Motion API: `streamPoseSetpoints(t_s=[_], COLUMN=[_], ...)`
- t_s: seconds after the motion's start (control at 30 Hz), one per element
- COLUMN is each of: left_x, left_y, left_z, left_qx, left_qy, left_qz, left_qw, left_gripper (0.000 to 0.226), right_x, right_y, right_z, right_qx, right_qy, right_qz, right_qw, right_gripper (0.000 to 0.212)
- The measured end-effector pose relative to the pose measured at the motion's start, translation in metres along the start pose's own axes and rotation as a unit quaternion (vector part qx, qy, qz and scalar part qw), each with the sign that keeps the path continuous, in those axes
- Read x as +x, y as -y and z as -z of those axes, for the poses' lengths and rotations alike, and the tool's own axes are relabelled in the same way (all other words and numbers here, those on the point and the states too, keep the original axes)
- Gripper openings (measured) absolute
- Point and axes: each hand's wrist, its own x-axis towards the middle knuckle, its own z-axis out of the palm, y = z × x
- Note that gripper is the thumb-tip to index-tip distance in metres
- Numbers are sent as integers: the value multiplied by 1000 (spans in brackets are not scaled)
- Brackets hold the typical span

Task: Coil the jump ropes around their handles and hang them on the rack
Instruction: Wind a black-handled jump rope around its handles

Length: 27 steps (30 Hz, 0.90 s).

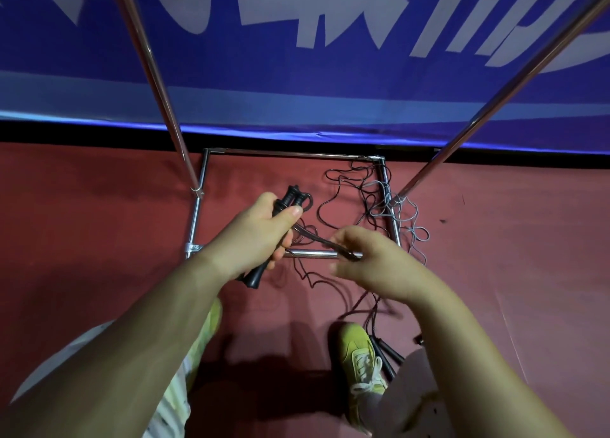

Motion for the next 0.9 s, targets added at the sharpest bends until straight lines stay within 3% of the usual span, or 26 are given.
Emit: streamPoseSetpoints(t_s=[0.13,0.23,0.33,0.5,0.67,0.73,0.77,0.83,0.9], left_x=[4,1,-7,-25,-37,-36,-34,-29,-25], left_y=[7,12,13,7,-3,-7,-8,-8,-8], left_z=[0,-6,-22,-55,-72,-67,-63,-57,-52], left_qx=[82,167,225,252,107,7,-33,-79,-114], left_qy=[3,51,141,277,328,293,268,228,193], left_qz=[6,3,12,9,-32,-35,-35,-34,-33], left_qw=[997,985,964,927,938,955,962,970,974], left_gripper=[18,16,15,14,12,9,18,34,34], right_x=[-17,-28,-35,-29,-12,-5,-2,3,6], right_y=[7,14,14,6,-9,-17,-21,-22,-17], right_z=[11,19,29,33,31,31,30,26,21], right_qx=[-148,-196,-162,-10,243,345,379,413,421], right_qy=[-54,-118,-127,-17,86,95,92,76,59], right_qz=[26,91,133,143,116,85,75,68,59], right_qw=[987,969,970,990,959,930,918,905,903], right_gripper=[1,8,6,23,12,17,20,21,29])
